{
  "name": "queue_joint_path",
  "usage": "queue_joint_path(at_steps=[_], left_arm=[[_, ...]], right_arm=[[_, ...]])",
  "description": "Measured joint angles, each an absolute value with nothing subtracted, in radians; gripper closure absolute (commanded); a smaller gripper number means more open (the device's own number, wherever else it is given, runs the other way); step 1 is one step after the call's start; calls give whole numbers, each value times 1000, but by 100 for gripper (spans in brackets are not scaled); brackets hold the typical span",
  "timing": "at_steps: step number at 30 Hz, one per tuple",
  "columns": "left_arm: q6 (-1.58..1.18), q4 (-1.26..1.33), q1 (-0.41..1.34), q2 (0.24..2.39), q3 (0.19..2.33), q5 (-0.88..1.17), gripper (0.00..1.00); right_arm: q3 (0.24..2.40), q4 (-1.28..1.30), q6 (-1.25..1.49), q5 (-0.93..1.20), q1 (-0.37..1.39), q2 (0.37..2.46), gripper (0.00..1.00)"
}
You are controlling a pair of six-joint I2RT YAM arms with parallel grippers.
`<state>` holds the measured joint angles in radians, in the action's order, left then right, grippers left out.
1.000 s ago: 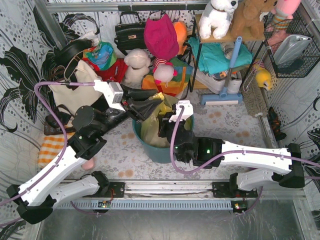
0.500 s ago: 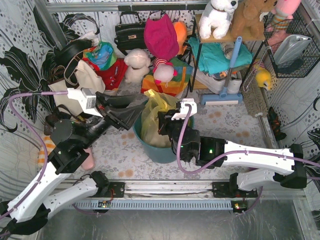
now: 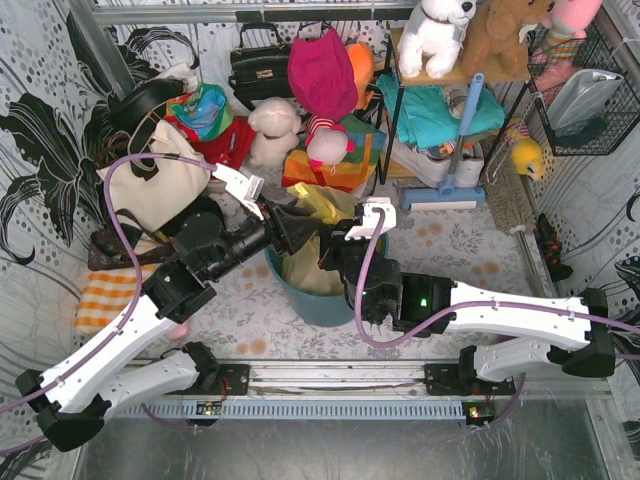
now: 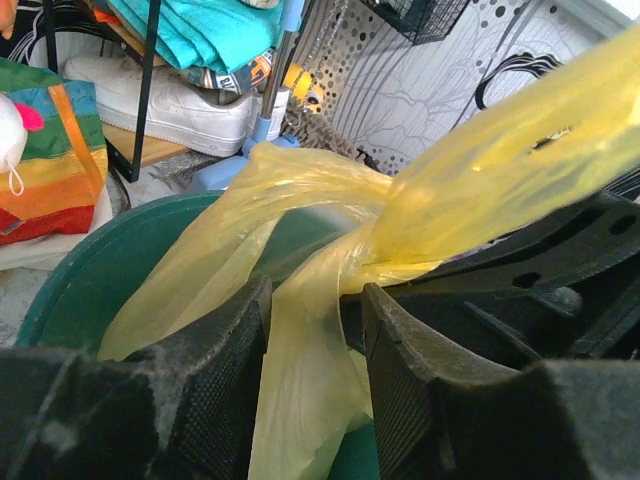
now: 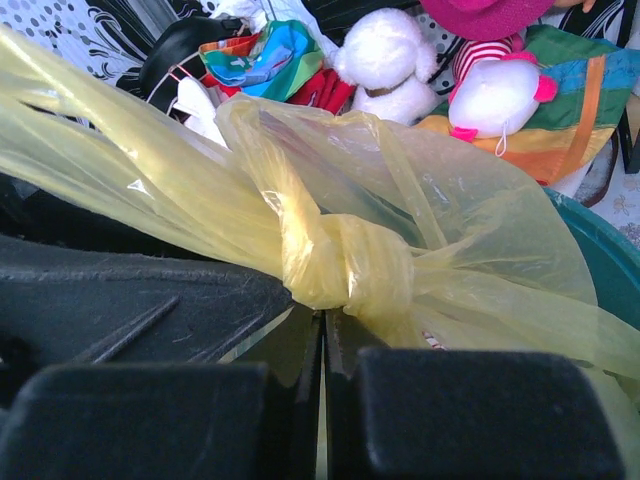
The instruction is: Tie the trash bag
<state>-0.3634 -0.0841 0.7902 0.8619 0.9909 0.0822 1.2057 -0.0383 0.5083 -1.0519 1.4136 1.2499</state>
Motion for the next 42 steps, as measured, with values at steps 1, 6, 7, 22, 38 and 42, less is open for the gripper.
queue_joint_path(at_steps=[1,6,7,22,38,42], left_arm=[[-366,-86,790,867,991,83,60],[-373,-94,790,869,991,94,91],[-372,-95,790,867,991,98,96],[-385,-166,790,835,1000,194,100],[-444,-230,790,828,1019,309,100],[-453,-244,790,812,1023,322,100]], right_arm=[[1206,-33,509,-1056,1414,1250,100],[1206,-30,512,-1056,1414,1250,100],[1206,-30,512,-1056,1414,1250,100],[1052,-370,374,-1063,1414,1255,100],[854,-1146,-83,-1029,1414,1341,100],[823,-1342,-196,-989,1414,1389,100]])
